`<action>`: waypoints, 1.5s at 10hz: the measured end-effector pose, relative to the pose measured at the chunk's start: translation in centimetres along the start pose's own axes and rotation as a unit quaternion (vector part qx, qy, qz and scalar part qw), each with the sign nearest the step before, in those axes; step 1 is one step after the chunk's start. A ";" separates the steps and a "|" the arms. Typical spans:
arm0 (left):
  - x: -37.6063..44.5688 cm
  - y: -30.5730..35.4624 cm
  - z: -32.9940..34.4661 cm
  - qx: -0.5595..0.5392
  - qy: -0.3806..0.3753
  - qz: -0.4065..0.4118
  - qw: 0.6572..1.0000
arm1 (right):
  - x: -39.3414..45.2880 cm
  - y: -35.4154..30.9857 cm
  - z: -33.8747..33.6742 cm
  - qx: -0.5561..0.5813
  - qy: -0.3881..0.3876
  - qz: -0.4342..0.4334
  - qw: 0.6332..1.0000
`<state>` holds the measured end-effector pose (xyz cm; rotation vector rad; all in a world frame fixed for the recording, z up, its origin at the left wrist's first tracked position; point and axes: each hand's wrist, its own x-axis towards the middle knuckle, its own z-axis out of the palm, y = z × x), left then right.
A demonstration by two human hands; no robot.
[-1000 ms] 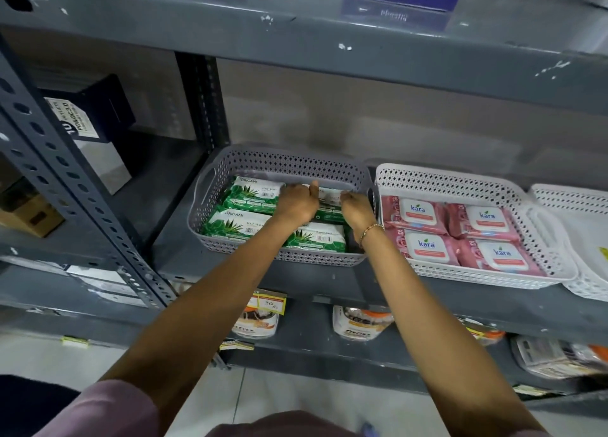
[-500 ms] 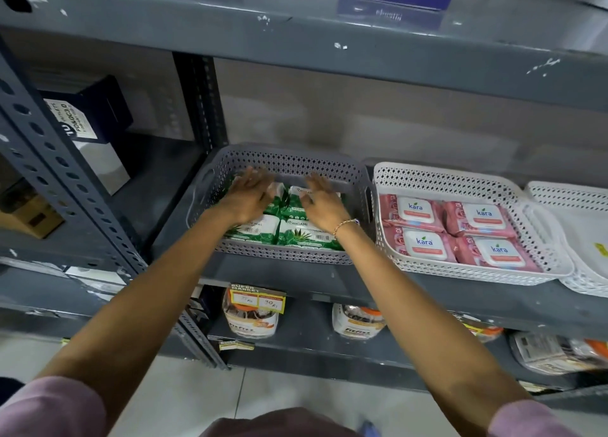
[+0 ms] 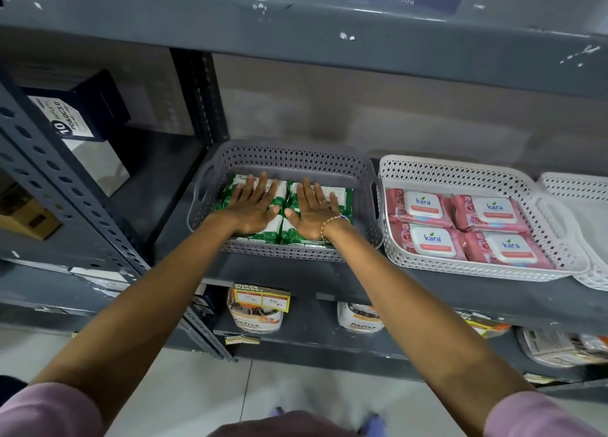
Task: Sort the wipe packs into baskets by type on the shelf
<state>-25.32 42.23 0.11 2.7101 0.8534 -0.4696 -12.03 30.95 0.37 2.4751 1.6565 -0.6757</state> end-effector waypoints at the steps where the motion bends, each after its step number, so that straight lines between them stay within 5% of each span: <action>1: -0.8 0.8 -1.6 -0.028 0.001 -0.016 0.999 | -2.2 0.8 -2.2 0.164 0.018 -0.038 0.986; 2: -1.1 3.5 -2.4 -0.079 0.079 -0.007 0.994 | -4.7 2.7 -3.5 0.312 0.102 -0.058 0.943; 3: -1.2 11.4 -3.1 -0.172 0.222 0.026 0.959 | -8.7 8.1 -4.3 0.344 0.271 -0.050 0.897; 4: -0.6 17.9 -3.4 -0.220 0.265 0.065 0.937 | -10.7 13.3 -4.4 0.319 0.359 -0.039 0.876; 5: 2.0 25.9 -2.4 -0.183 0.206 0.117 0.954 | -12.5 22.0 -3.7 0.210 0.346 0.031 0.914; 7: 6.7 32.1 1.1 -0.058 0.079 0.068 0.993 | -13.7 31.9 -1.4 0.061 0.139 0.102 0.983; 12: 6.1 33.2 1.4 -0.034 0.026 0.036 0.998 | -14.2 33.1 -1.4 0.053 0.036 0.071 0.995; 13: 5.5 33.1 0.7 -0.030 0.047 0.045 0.997 | -15.1 32.2 -2.5 0.090 0.039 0.069 0.993; 15: 0.1 33.1 -0.4 -0.084 0.328 0.113 0.934 | -19.5 25.8 -1.1 0.065 0.307 0.061 0.948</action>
